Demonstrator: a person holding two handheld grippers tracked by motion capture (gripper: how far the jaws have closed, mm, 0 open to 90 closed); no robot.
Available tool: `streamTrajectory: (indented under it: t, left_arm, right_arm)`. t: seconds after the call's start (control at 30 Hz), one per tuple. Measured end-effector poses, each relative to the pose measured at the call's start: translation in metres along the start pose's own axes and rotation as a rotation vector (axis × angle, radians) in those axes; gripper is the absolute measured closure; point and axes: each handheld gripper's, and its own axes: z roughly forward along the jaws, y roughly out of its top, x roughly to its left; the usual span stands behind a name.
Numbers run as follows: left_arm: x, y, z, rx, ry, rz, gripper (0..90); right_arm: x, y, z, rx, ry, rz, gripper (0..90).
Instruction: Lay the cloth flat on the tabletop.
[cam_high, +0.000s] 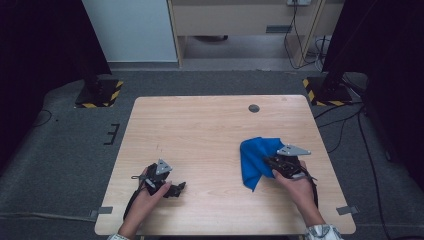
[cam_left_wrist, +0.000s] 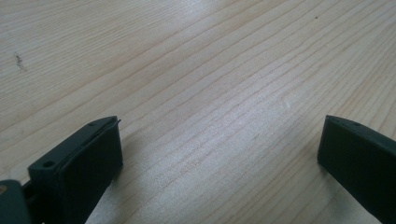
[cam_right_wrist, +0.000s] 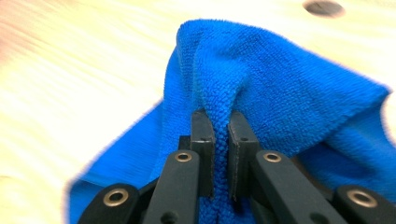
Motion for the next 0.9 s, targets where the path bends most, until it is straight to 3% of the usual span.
streamTrajectory:
  t: [0.13, 0.27, 0.63, 0.77, 0.9]
  left_arm:
    - [-0.001, 0.000, 0.000, 0.000, 0.001, -0.002, 0.0]
    - [-0.001, 0.000, 0.000, 0.000, 0.001, -0.002, 0.0]
    - [-0.001, -0.001, 0.000, 0.000, 0.001, -0.001, 0.0]
    - [-0.001, -0.001, 0.000, 0.000, 0.001, -0.002, 0.0]
    - [-0.001, 0.000, 0.000, 0.000, 0.001, -0.002, 0.0]
  right_arm:
    - [0.023, 0.013, 0.000, -0.022, 0.051, -0.018, 83.7]
    - [0.051, 0.025, 0.011, -0.014, 0.093, -0.053, 83.6]
    - [0.130, 0.042, 0.071, 0.097, 0.146, -0.127, 82.8]
    - [0.141, 0.036, 0.093, 0.140, 0.151, -0.140, 81.6]
    - [0.137, 0.032, 0.105, 0.165, 0.155, -0.107, 79.1]
